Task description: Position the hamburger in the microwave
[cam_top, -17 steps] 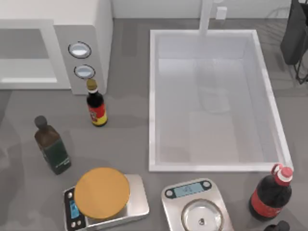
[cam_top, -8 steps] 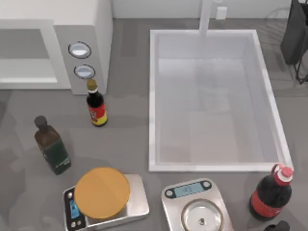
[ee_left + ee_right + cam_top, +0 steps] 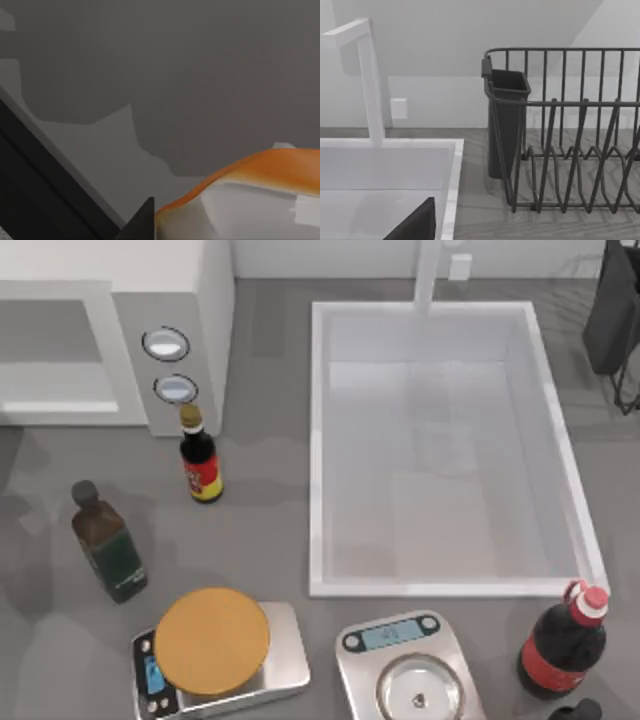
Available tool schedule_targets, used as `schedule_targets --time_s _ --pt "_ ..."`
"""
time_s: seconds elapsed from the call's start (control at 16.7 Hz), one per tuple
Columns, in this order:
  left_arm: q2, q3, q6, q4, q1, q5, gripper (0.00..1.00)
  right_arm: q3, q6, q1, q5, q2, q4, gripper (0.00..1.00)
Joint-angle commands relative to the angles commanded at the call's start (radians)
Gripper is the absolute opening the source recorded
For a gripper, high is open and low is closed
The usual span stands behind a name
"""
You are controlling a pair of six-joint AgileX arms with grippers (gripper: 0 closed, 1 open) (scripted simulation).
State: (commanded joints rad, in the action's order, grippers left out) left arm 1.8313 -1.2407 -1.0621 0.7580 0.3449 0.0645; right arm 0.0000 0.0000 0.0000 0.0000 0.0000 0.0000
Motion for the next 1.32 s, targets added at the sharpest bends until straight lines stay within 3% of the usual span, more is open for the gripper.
schedule_targets --time_s 0.78,1.02,1.32 --pt "0.263 0.166 0.772 -1.325 -0.114 0.126 0.00 0.000 0.000 0.000 0.000 0.000 0.000 1.00" --pt "0.320 0.222 0.936 -1.522 -0.141 0.153 0.00 0.000 0.000 0.000 0.000 0.000 0.000 1.00" --pt "0.336 0.234 0.971 -1.559 -0.148 0.159 0.00 0.000 0.000 0.000 0.000 0.000 0.000 1.00"
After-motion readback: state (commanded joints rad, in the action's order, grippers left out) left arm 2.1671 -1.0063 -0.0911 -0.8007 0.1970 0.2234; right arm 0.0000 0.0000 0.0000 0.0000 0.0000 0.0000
